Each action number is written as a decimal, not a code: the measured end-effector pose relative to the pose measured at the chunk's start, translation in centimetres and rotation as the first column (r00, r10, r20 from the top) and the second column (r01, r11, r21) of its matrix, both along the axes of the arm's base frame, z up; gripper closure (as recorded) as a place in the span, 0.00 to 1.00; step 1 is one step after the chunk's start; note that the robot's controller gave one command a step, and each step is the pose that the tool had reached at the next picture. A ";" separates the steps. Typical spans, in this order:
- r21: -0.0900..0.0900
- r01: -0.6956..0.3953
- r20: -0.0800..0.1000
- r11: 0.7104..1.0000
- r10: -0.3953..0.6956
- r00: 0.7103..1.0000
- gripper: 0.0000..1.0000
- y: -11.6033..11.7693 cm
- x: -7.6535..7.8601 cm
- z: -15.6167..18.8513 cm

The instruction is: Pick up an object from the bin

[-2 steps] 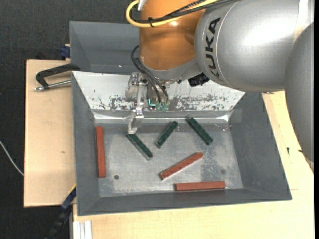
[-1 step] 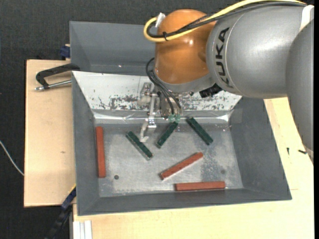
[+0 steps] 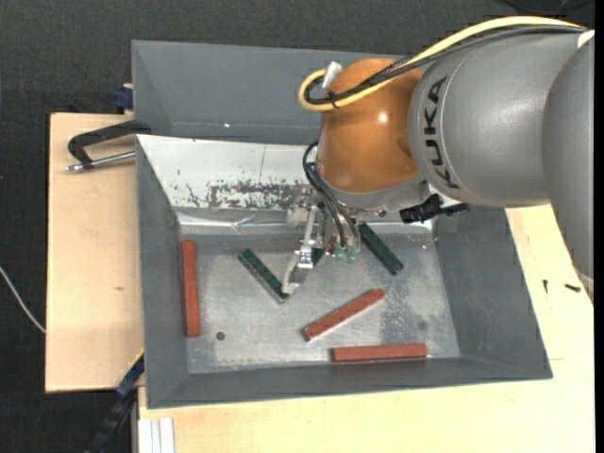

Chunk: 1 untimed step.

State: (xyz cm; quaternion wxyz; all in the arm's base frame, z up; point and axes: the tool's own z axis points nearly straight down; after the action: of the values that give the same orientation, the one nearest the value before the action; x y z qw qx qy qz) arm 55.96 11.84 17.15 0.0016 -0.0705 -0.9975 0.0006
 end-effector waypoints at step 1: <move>0.002 0.016 0.002 1.000 -0.016 1.000 0.00 -0.2 -0.3 -0.3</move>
Offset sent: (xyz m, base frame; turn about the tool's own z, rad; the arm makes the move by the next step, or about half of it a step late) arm -0.0281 -0.0310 -0.0306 -0.0996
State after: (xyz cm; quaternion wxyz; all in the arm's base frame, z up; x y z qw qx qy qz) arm 55.62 11.64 16.86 0.0008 -0.0784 -0.9969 -0.0003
